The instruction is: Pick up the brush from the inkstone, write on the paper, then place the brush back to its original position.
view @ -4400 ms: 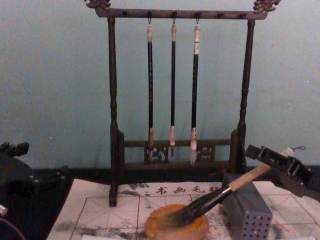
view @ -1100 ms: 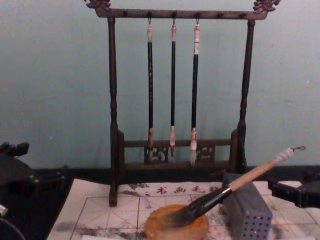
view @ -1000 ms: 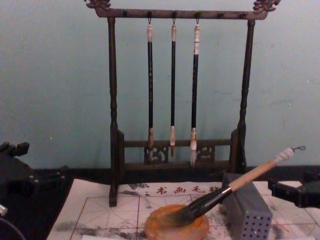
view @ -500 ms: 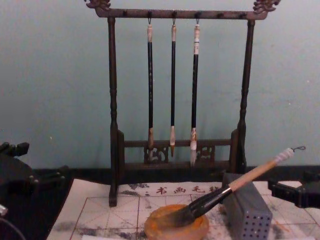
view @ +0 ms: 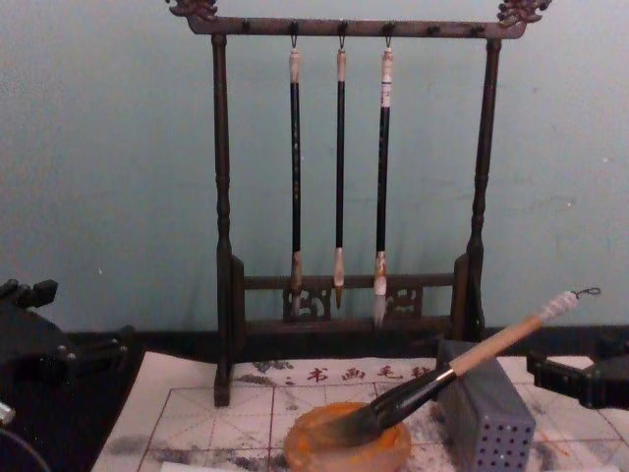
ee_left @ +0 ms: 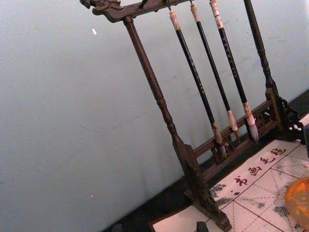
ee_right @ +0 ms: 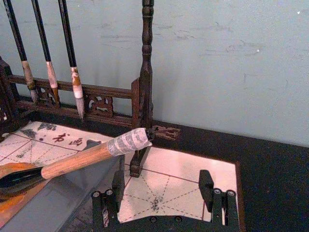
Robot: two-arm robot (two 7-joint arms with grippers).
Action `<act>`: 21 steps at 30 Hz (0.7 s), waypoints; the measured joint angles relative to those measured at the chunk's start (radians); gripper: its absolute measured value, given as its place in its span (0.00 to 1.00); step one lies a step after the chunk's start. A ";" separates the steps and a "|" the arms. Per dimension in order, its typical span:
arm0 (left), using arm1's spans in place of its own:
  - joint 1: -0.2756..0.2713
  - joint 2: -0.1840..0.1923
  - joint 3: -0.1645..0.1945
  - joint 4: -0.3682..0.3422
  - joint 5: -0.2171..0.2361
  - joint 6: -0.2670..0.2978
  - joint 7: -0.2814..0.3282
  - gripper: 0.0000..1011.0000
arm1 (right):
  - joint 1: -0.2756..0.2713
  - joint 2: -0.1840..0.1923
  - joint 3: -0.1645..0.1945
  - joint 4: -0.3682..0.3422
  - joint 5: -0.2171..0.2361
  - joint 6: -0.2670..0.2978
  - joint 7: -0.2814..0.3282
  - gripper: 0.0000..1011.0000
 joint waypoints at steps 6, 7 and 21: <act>0.000 0.000 0.000 0.000 0.000 0.000 0.000 0.99 | 0.000 0.000 0.000 0.000 0.000 0.000 0.000 0.99; 0.000 0.000 0.000 0.000 0.000 0.000 0.000 0.99 | 0.000 0.000 0.000 0.000 0.000 0.000 0.000 0.99; 0.000 0.000 0.000 0.000 0.000 0.000 0.000 0.99 | 0.000 0.000 0.000 0.000 0.000 0.000 0.000 0.99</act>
